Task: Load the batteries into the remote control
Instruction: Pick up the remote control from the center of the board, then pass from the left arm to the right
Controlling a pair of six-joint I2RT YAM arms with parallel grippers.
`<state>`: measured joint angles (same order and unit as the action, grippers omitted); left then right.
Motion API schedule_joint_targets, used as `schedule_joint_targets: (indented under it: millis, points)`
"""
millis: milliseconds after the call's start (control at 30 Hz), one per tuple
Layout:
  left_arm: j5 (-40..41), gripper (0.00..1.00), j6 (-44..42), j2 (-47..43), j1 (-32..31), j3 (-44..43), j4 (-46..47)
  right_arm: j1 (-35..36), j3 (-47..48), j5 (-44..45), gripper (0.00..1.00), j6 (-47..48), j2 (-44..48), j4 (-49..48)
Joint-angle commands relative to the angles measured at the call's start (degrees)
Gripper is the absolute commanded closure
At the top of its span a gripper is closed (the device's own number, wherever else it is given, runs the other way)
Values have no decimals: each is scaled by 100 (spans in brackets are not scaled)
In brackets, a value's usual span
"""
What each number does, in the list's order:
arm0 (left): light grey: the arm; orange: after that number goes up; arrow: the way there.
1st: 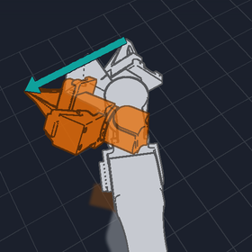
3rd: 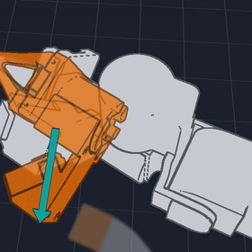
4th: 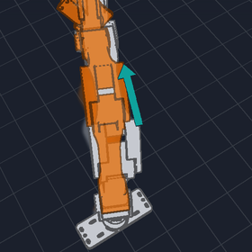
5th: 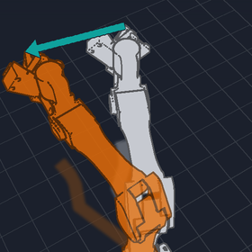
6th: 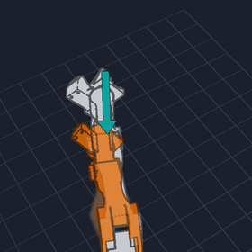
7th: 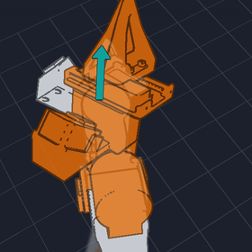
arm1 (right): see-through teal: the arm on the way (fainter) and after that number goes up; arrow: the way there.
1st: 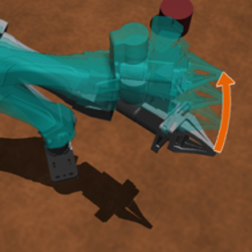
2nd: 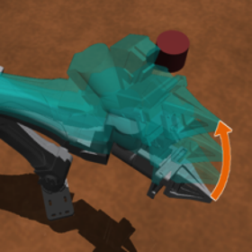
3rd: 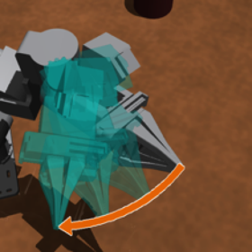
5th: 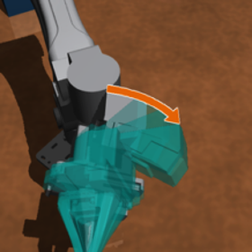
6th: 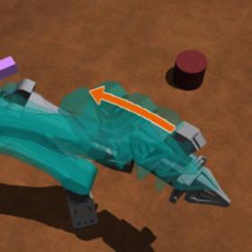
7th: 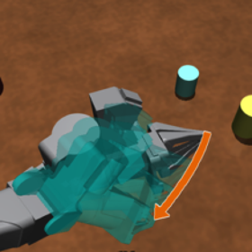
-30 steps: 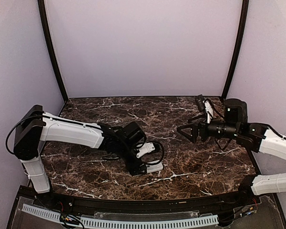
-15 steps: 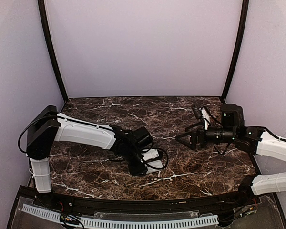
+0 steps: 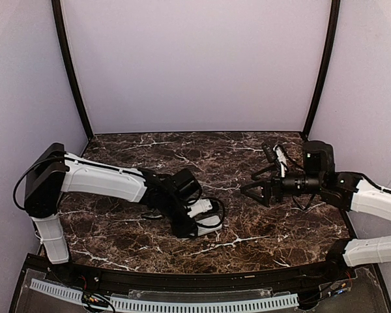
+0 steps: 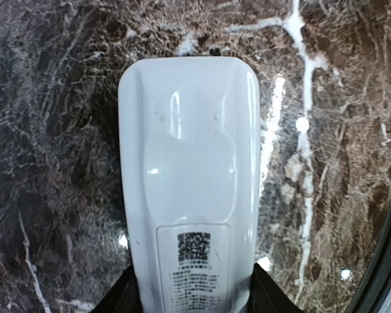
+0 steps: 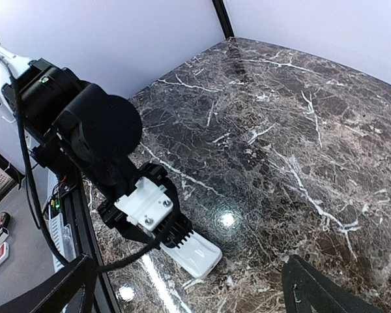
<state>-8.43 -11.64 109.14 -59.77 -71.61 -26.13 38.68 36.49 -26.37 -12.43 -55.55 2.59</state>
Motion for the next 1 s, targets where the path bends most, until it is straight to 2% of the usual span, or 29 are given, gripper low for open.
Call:
schedule_joint_targets:
  millis: [0,100,200,300,433,633,967]
  points:
    - [-687,66,179,-1361,164,566,999,-50,1,-369,1,198,267,-574]
    - [-1219,67,305,-2103,284,1030,1577,-49,46,-621,1,223,386,-801]
    - [-1909,67,712,-2646,369,1548,2910,-43,38,-1211,3,156,394,-1240]
    - [-2235,67,953,-3147,378,2002,4053,-36,53,-1774,8,-75,259,-1682]
    - [-2551,67,1413,-3431,377,2274,4988,35,33,-2180,12,-269,61,-2283]
    - [-2656,68,1849,-3569,331,2504,5719,390,275,-2237,14,-353,-315,-2682]
    - [-2540,68,1818,-3540,192,2593,5793,1059,828,-2219,16,-474,-1147,-3170]
